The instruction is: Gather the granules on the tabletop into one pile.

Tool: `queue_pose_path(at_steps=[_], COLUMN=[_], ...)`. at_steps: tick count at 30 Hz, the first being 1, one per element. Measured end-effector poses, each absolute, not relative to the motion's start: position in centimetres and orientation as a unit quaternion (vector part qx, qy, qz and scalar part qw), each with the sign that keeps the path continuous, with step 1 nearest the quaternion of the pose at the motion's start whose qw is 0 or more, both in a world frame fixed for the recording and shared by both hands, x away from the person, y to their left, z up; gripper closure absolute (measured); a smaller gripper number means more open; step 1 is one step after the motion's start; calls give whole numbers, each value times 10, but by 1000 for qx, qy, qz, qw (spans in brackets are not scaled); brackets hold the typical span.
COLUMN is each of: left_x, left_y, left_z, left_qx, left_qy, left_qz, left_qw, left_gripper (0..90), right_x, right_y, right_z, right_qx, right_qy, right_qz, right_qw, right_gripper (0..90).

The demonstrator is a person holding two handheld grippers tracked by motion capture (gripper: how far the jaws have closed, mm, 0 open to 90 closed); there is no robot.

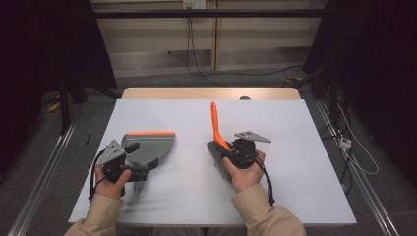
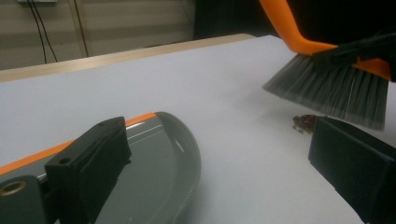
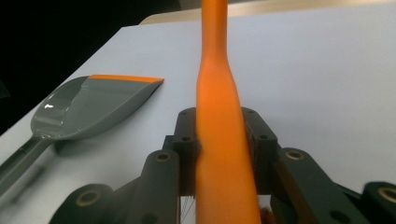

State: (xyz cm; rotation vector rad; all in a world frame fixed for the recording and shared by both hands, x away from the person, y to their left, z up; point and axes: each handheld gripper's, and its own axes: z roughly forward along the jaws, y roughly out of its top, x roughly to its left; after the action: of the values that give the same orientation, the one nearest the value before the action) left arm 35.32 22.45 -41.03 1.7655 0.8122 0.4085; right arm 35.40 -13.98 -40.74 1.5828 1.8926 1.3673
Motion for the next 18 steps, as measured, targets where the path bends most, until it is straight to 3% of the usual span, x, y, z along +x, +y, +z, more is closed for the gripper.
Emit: queue_pose_path(at_steps=[11, 18], left_x=[354, 355], left_y=[227, 227], left_z=[-410, -411], left_qx=[742, 742], left_qy=[348, 352], left_qz=[174, 175], left_qw=[547, 543], left_gripper=[51, 50], right_x=[396, 407], right_y=[-174, -176], right_z=[-418, -435], right_qx=[373, 278], right_qy=[773, 822], right_qz=[470, 453], right_qw=[205, 207], right_gripper=[714, 714])
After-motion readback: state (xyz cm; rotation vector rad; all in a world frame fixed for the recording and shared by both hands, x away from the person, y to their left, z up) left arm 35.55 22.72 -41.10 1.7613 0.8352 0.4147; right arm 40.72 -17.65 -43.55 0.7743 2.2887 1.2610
